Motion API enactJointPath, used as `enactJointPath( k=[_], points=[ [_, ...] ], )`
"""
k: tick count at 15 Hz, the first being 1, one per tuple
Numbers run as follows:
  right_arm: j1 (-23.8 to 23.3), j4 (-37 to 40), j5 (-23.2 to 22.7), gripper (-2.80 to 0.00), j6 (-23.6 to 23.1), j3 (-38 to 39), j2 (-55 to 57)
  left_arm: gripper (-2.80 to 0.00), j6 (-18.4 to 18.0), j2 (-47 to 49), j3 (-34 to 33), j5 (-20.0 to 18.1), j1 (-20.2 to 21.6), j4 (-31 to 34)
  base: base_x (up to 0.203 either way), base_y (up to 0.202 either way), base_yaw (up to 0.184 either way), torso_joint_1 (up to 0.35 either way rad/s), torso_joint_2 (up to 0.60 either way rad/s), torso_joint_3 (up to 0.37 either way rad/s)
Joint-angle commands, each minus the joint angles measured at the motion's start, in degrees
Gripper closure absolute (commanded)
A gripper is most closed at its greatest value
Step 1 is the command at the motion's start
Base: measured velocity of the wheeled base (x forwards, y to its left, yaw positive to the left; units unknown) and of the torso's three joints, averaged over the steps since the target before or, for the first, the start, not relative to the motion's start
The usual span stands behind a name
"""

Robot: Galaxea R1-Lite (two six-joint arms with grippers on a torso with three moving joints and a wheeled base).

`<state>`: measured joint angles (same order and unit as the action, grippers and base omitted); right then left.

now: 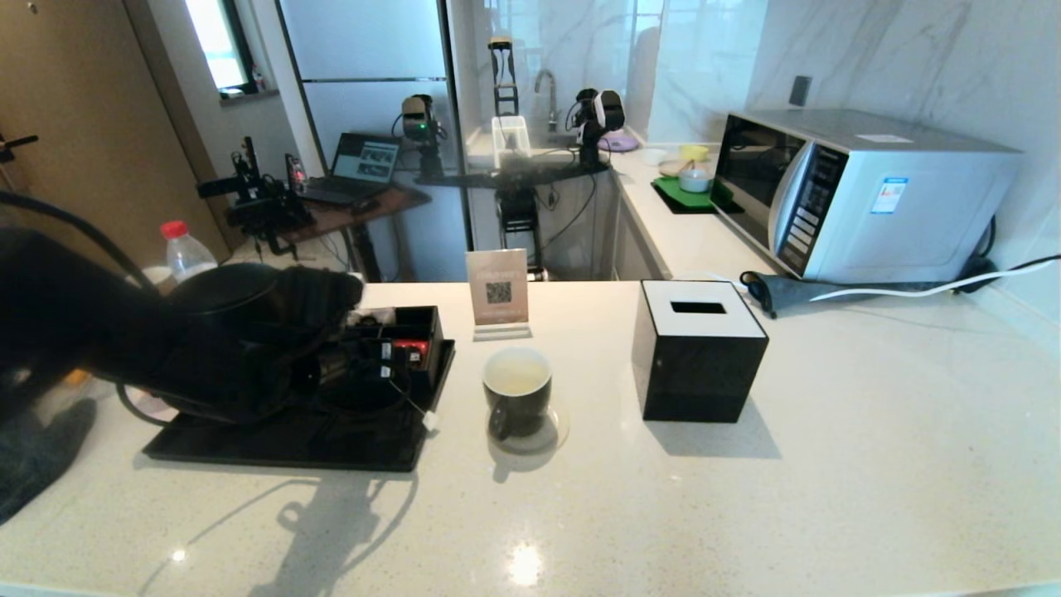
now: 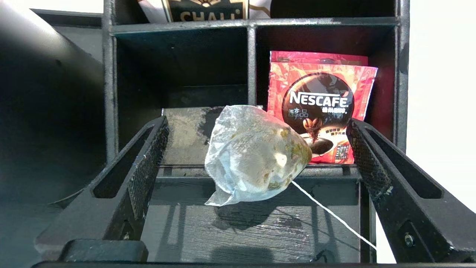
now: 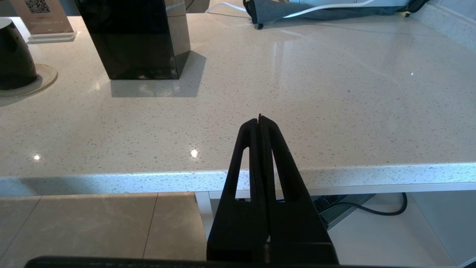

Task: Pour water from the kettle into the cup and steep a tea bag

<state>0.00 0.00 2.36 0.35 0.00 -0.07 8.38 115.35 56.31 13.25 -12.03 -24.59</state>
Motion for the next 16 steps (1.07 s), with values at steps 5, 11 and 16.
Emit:
enactJointPath(
  k=[5, 11, 16],
  points=[
    [0.0, 0.0, 0.0, 0.0, 0.0, 0.0, 0.1, 0.0, 0.0, 0.9, 0.1, 0.0, 0.0, -0.2, 0.0, 0.0, 0.0, 0.0, 0.0, 0.0],
    [0.0, 0.0, 0.0, 0.0, 0.0, 0.0, 0.1, 0.0, 0.0, 1.1, 0.2, 0.0, -0.1, -0.3, 0.0, 0.0, 0.0, 0.0, 0.0, 0.0],
    [0.0, 0.0, 0.0, 0.0, 0.0, 0.0, 0.1, 0.0, 0.0, -0.1, 0.1, 0.0, -0.5, -0.3, 0.0, 0.0, 0.0, 0.0, 0.0, 0.0]
  ],
)
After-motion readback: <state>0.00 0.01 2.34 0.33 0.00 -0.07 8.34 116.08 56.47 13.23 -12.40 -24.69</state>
